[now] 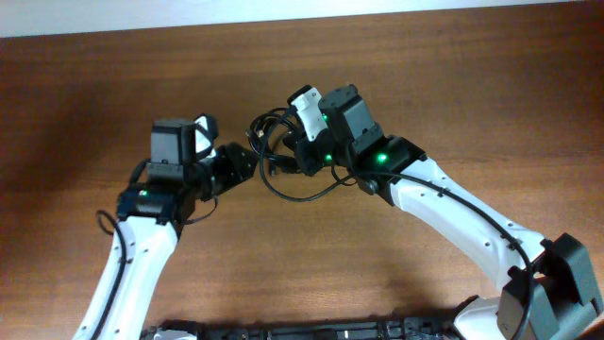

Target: Untangle cables

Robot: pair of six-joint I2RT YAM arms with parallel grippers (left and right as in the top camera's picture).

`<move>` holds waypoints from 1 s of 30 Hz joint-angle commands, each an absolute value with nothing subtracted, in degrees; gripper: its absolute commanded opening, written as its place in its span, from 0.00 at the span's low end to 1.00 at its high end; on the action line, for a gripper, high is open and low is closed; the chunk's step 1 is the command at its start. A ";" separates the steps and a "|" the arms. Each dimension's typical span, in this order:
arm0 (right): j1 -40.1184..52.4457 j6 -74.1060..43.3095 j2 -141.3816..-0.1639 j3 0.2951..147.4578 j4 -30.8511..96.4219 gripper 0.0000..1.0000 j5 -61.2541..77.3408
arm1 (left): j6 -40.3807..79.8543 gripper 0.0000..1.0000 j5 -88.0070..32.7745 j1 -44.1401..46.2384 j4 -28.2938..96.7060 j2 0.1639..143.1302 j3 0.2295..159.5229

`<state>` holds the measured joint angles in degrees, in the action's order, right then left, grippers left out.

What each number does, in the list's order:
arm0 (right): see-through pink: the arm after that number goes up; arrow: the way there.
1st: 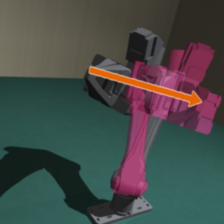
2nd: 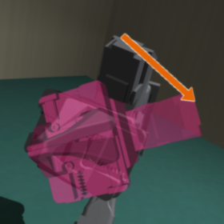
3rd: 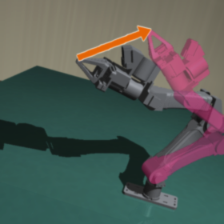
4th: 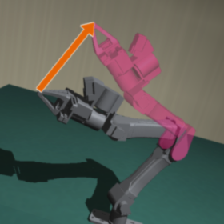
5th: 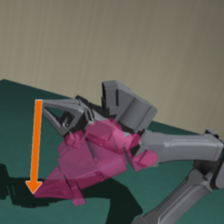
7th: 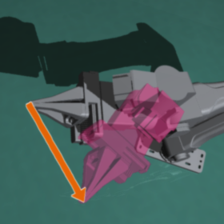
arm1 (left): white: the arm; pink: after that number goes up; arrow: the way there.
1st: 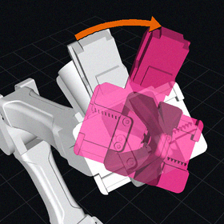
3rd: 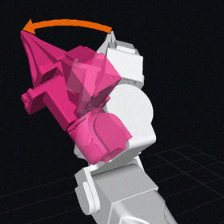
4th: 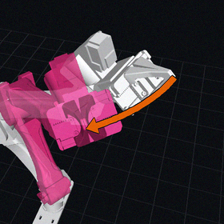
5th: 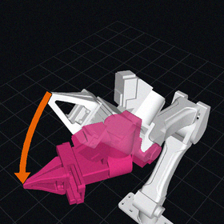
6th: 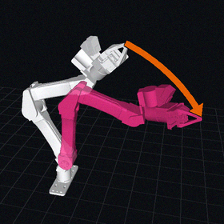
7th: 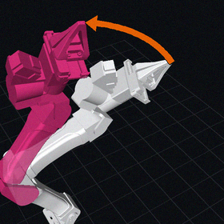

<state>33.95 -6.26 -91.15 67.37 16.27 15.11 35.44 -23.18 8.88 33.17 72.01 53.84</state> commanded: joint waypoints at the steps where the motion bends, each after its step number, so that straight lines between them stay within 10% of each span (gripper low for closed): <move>1: 33.78 -6.50 -91.24 67.29 16.62 0.04 14.50 | 38.02 0.51 -22.74 12.05 28.75 74.15 54.63; 10: 33.78 -6.50 -91.24 67.29 17.76 0.04 14.52 | 42.46 0.30 -16.25 17.50 26.81 76.88 54.63; 12: 33.78 -6.46 -91.24 67.29 17.78 0.04 14.26 | 42.87 0.00 -16.25 17.47 26.81 78.54 54.63; 25: 33.67 -6.52 -95.11 67.29 19.51 0.04 -0.34 | 34.17 0.00 -11.84 0.32 33.76 58.83 55.24; 26: 33.67 -6.52 -95.11 67.29 19.42 0.04 2.17 | 34.20 0.34 -11.92 -2.52 36.86 59.46 55.22; 30: 33.67 -10.22 -95.11 67.29 18.39 0.05 3.20 | 34.24 0.99 -21.37 0.71 38.68 66.02 55.22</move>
